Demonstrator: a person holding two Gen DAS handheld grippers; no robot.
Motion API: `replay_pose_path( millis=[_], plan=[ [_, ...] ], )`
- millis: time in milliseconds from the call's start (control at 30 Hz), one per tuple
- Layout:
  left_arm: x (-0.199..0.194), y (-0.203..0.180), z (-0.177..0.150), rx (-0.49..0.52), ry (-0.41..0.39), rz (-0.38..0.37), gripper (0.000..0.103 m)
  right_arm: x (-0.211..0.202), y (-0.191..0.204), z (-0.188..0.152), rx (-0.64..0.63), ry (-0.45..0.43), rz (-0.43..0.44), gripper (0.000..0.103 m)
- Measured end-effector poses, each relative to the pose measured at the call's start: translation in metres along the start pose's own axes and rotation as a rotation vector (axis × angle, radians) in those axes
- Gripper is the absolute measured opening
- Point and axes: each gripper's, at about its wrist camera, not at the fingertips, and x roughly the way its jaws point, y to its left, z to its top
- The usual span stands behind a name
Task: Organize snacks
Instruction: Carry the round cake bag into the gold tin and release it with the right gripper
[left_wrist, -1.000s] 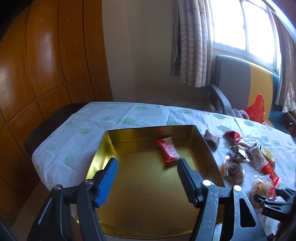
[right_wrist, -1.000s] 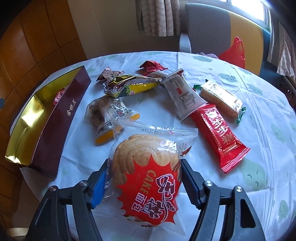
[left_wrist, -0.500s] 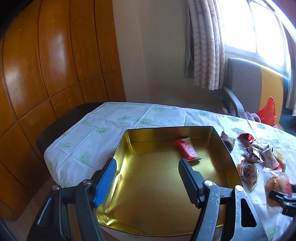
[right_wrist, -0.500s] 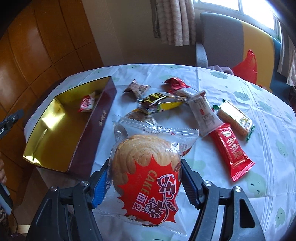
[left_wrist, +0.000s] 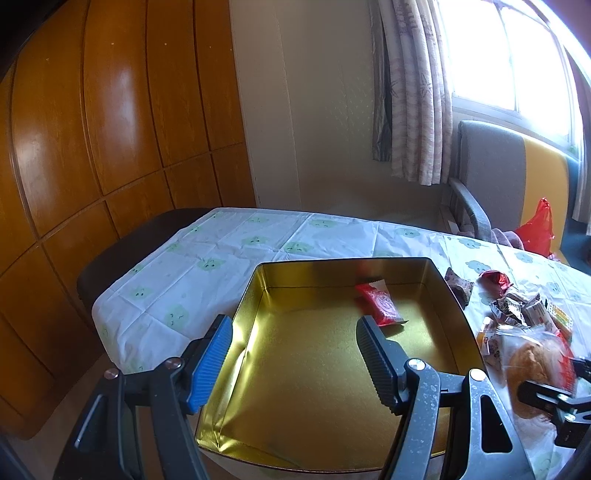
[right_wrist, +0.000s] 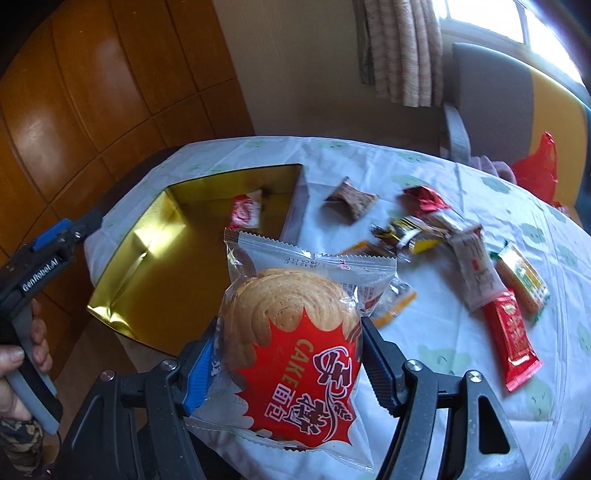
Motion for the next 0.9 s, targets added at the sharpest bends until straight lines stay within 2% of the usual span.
replay_pose_path(
  millis=[300,467,633,900],
  plan=[
    [0.007,0.006,-0.002,-0.016,0.014,0.005,0.070,0.028,0.040,0.040,-0.045,0.019,0.060,0.072],
    [0.018,0.015,-0.006,-0.049,0.047,0.012,0.070,0.062,0.059,0.062,-0.080,0.042,0.039,0.072],
    [0.027,0.023,-0.011,-0.067,0.073,0.021,0.070,0.092,0.066,0.067,-0.116,0.055,-0.014,0.074],
    [0.033,0.017,-0.016,-0.050,0.090,0.000,0.070,0.075,0.054,0.060,-0.080,-0.016,0.022,0.075]
  ],
)
